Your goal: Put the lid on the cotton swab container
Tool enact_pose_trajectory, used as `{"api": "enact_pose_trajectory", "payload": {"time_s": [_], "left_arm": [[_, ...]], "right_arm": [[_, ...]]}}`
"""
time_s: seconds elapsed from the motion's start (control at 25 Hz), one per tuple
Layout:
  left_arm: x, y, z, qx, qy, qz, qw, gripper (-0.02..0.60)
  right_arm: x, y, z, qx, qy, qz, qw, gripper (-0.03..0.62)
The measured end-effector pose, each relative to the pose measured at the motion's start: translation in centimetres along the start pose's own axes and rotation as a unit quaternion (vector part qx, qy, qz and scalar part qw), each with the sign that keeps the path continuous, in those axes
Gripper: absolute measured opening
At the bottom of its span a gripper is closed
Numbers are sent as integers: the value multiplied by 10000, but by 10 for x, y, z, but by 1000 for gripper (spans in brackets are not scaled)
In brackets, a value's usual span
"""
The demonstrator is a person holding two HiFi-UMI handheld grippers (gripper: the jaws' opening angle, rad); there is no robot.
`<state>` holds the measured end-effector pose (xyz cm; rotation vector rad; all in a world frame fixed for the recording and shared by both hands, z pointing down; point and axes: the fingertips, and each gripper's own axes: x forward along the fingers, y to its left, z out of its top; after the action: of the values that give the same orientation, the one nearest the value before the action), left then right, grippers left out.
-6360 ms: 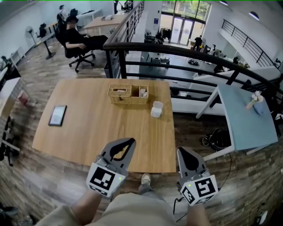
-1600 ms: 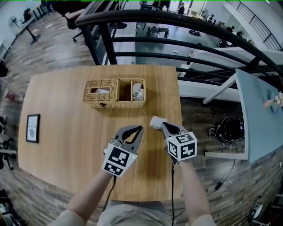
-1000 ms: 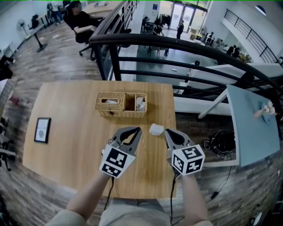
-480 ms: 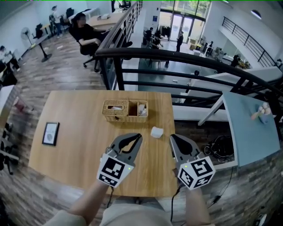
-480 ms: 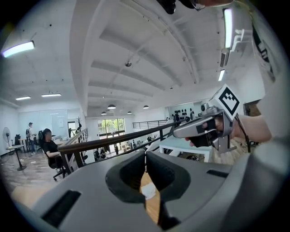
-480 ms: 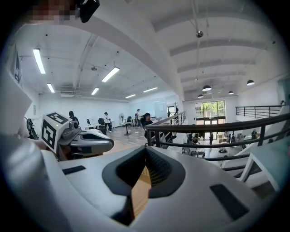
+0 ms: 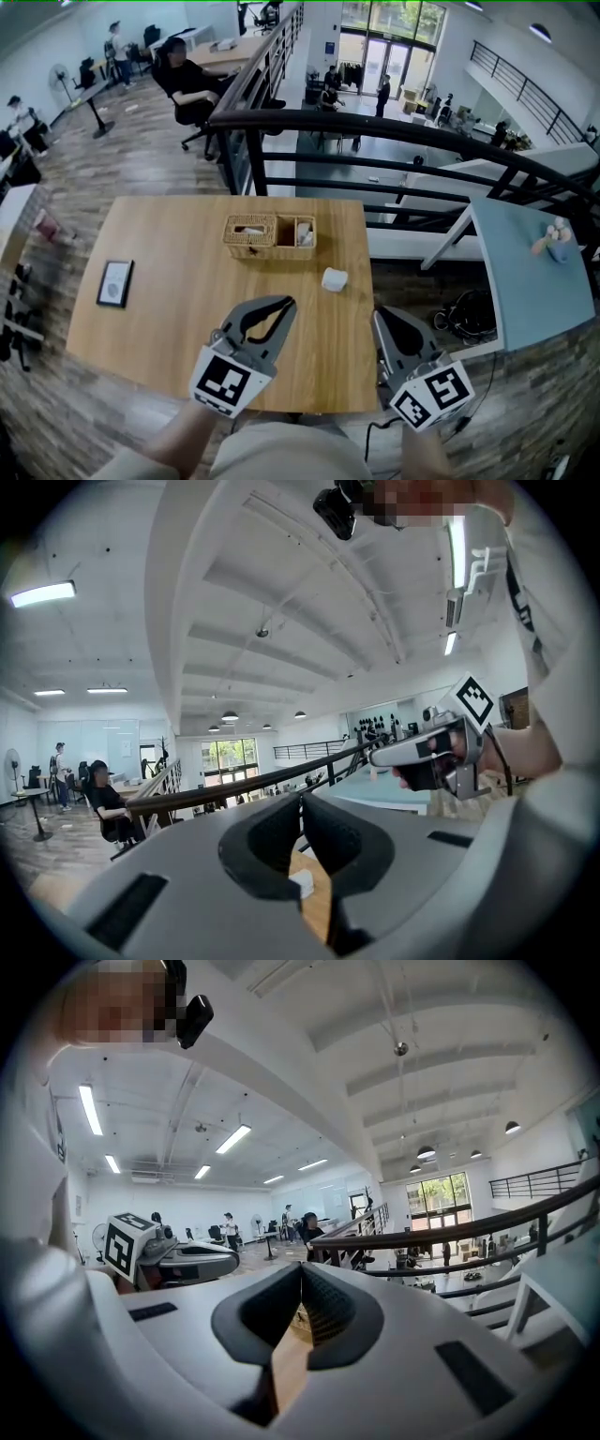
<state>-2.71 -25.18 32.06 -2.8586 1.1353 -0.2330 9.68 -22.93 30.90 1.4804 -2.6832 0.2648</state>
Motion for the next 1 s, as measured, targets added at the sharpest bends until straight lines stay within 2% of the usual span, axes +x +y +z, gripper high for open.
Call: {"api": "enact_pose_trajectory", "payload": {"time_s": [0.36,1.0], "left_arm": [[-17,-8,-25,-163,247,40,9996,26],[-19,-5,-28,-114,305,147,9994,28]], "right_arm": [[-13,17,-9,-195,271,-3,9994,25],[-6,10,-26,-353,541,-122,9978,25]]}}
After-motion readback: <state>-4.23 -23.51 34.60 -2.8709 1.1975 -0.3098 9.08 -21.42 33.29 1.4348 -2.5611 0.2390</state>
